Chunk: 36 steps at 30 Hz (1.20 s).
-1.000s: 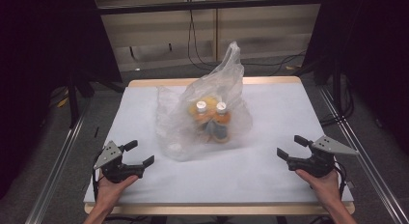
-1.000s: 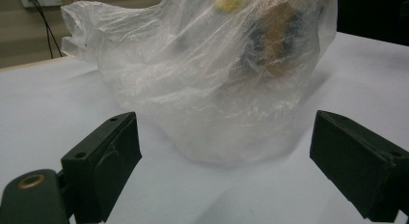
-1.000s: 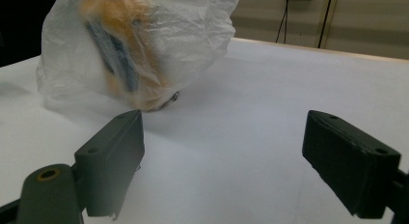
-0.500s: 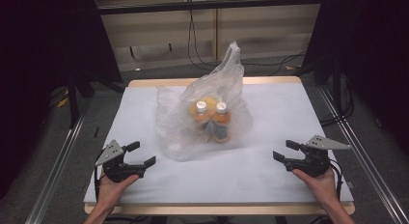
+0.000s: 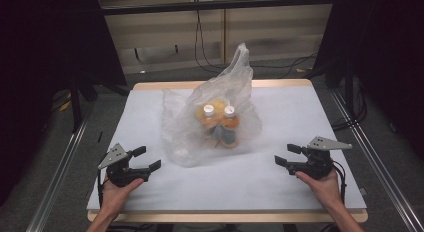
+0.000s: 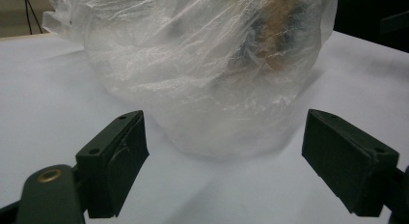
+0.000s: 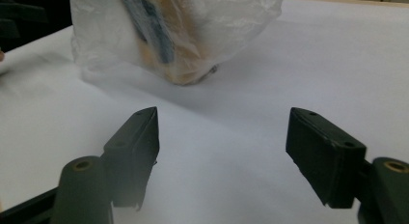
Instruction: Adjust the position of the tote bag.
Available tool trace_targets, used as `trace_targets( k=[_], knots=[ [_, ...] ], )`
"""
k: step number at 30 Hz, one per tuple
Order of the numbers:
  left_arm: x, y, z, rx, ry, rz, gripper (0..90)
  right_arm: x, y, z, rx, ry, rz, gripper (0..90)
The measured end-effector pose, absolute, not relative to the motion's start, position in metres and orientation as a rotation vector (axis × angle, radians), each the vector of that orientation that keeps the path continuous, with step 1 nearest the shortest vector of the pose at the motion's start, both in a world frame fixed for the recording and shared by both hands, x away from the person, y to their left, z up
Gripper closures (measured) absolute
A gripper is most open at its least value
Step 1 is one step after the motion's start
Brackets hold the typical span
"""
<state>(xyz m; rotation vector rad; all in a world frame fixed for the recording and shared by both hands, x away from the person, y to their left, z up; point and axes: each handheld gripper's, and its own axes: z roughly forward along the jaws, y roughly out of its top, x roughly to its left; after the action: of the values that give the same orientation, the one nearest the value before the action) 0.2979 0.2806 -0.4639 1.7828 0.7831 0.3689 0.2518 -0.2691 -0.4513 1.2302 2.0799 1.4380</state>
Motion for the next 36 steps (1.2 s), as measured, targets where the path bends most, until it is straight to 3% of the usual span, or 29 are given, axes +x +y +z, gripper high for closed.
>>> trace_targets(
  k=[11,20,36],
  knots=[
    [0.302,0.272,-0.45,1.758,0.781,0.404,18.7,0.269,-0.26,-0.429,1.161,2.073,1.465,35.6],
    [0.312,0.262,-0.432,1.755,0.738,0.425,23.6,0.31,-0.241,-0.393,1.064,2.073,1.514,40.0],
    [0.362,0.258,-0.413,1.737,0.777,0.443,29.3,0.354,-0.22,-0.354,0.983,2.139,1.436,43.7]
  ],
)
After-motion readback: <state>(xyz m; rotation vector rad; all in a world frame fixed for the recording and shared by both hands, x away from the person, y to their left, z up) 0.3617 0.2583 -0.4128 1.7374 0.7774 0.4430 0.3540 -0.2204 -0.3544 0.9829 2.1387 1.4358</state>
